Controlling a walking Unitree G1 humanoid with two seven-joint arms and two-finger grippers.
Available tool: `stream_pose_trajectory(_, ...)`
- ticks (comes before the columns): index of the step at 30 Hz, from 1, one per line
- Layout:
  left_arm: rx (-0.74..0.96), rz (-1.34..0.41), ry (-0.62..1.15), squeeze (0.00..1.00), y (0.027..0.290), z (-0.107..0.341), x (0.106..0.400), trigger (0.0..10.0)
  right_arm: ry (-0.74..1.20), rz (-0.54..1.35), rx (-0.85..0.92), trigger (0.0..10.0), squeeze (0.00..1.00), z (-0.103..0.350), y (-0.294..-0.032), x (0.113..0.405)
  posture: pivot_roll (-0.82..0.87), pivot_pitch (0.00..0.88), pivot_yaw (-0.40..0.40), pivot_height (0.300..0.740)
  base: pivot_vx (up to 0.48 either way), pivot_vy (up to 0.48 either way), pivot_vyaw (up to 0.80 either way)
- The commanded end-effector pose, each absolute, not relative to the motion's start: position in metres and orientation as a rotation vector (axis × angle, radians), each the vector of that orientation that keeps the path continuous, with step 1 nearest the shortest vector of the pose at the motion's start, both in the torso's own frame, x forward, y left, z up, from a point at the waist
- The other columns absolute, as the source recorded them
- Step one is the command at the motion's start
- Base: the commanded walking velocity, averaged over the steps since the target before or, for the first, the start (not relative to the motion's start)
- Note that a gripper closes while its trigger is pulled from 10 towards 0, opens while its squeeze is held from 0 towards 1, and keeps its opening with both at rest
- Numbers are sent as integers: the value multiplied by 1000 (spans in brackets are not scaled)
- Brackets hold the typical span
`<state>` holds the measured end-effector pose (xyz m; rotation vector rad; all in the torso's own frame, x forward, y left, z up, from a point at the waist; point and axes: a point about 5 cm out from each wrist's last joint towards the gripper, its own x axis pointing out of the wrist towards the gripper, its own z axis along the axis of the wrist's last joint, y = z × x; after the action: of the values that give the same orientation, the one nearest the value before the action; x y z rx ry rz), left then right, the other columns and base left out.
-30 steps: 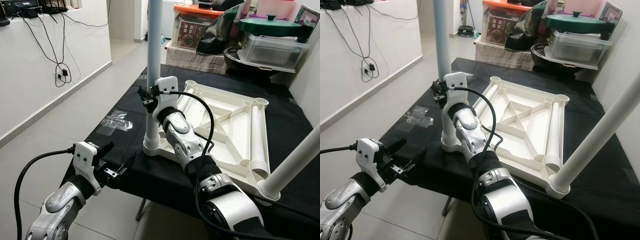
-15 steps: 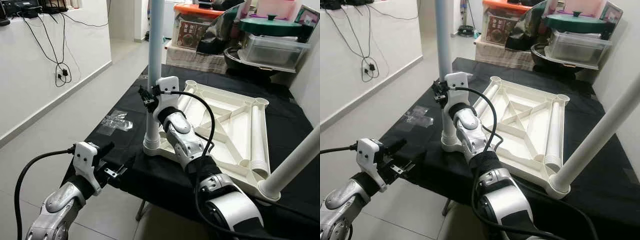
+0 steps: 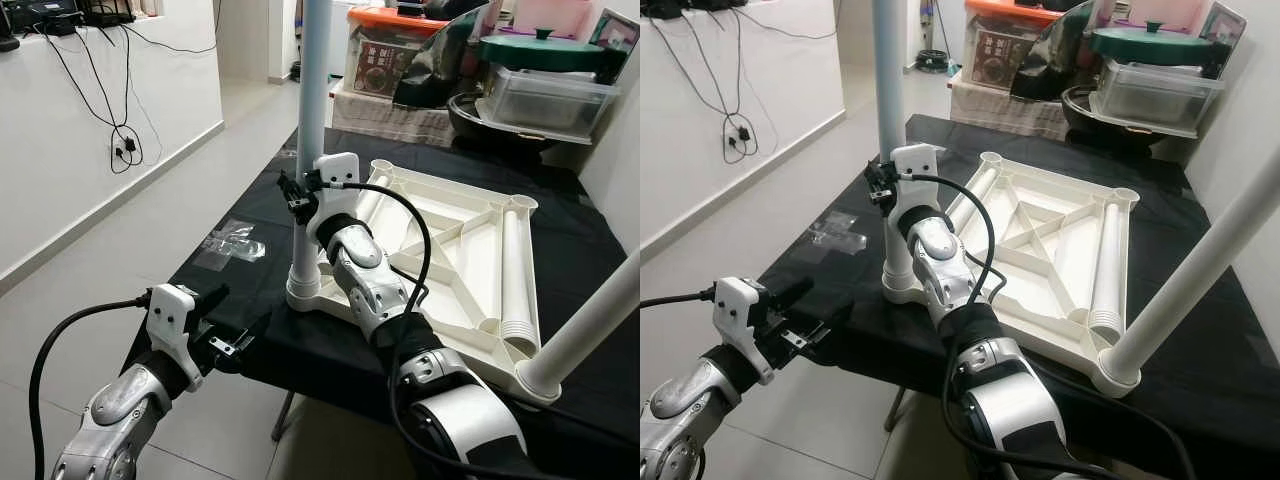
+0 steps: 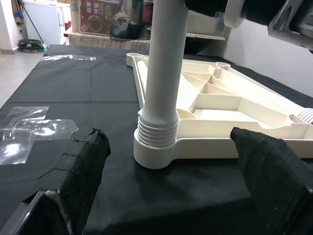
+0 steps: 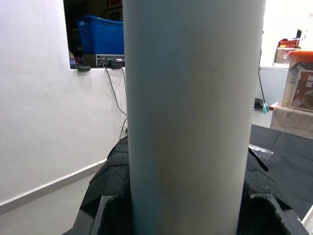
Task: Building children table
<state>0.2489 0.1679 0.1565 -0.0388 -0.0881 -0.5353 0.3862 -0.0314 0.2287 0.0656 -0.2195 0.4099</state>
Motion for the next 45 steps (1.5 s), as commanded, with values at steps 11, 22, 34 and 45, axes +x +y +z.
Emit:
stream_pose_trajectory(11,-24,-549,-76,0,167,154,250,10000,-143,382,82,10000,0,212,-37,387,102,0,-86,740,0,0,0)
stream_pose_trajectory(22,-21,-552,-77,0,167,154,250,10000,-155,376,94,10000,1000,214,-37,387,101,0,-84,740,0,0,0)
stream_pose_trajectory(34,-23,-554,-77,0,167,153,250,10000,-232,367,118,10000,1000,235,-44,388,96,0,-81,740,0,0,0)
stream_pose_trajectory(45,-25,-559,-75,0,167,153,250,10000,-296,417,114,10000,1000,256,-50,389,93,0,-79,740,0,0,0)
